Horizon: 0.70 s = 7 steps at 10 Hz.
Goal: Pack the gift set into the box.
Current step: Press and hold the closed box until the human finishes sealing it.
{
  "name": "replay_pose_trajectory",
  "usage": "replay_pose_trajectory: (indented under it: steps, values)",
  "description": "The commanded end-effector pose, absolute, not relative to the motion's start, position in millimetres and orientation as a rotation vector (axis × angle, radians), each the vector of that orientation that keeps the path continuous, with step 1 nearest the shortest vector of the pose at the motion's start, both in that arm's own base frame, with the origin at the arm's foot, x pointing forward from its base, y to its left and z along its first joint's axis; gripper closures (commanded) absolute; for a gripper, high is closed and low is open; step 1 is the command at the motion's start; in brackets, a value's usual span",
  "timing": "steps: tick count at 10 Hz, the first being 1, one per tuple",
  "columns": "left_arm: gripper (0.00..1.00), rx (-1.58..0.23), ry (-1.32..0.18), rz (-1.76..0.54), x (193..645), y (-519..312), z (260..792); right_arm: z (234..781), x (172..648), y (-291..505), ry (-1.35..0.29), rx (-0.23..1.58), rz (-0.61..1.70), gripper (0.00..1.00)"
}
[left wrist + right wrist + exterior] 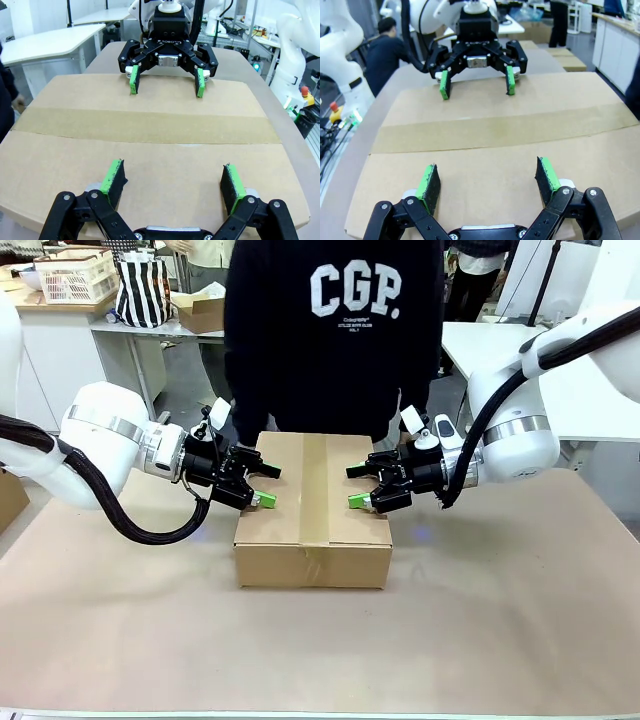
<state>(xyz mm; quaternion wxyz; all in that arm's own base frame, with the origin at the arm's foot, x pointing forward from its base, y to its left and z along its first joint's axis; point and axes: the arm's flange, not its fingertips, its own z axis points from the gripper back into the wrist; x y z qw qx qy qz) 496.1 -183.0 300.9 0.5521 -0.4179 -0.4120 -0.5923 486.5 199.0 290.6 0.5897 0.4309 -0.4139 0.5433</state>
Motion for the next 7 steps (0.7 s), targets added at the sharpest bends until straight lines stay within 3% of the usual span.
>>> replay_pose_trajectory:
  steps: [1, 7]
  values:
    - [0.0, -0.974, -0.978, -1.407, 493.1, -182.3, 296.0, 288.5, 486.6, 198.4, -0.959, 0.994, 1.265, 0.0]
    - [0.0, -0.974, -0.978, -1.407, 493.1, -182.3, 296.0, 288.5, 486.6, 198.4, -0.959, 0.994, 1.265, 0.0]
